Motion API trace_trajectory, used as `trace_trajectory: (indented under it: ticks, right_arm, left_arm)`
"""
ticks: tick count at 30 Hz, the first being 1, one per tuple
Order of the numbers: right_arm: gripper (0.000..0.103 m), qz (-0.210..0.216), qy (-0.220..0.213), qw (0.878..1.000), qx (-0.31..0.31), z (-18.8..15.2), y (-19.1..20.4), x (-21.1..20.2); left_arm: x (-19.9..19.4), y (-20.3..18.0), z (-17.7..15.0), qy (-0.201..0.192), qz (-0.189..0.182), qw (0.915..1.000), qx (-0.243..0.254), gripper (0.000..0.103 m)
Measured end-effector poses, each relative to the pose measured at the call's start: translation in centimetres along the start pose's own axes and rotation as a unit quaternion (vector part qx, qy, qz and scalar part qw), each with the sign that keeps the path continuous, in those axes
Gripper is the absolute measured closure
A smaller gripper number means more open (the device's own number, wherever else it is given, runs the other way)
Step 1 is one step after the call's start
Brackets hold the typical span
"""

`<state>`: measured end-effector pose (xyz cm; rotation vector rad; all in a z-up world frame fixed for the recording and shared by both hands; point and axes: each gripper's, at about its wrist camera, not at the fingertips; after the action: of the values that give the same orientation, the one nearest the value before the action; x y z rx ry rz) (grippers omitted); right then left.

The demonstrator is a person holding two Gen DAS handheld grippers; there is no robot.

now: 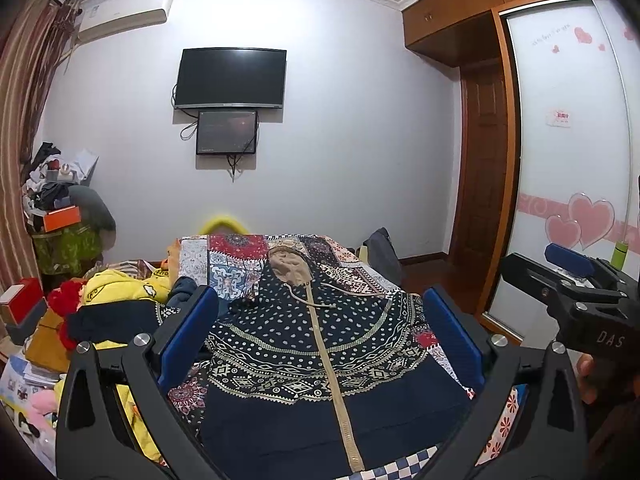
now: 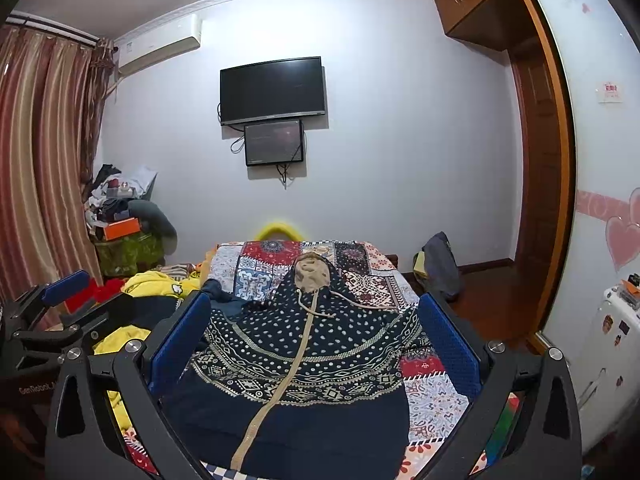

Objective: Fold large clothes

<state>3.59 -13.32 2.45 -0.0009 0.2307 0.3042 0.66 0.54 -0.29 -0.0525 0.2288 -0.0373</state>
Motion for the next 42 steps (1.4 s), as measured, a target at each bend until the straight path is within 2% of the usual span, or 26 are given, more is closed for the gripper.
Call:
trace_trajectory:
  ticks: [42]
  right_arm:
    - [0.000,0.004,0.009,1.000,0.002,-0.06,0.40,0.69]
  left_arm:
    - [0.71,0.88,-0.03,0.002,0.013,0.9999,-0.011,0.000]
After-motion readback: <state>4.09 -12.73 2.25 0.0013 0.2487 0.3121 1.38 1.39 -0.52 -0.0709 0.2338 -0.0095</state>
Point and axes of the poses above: each gripper's, at about its wrist camera, not at the fingertips, and x roughly the way its jaws point, y to its left, z to its top, and after that the axes turned 2 degrees about -z, right-handed
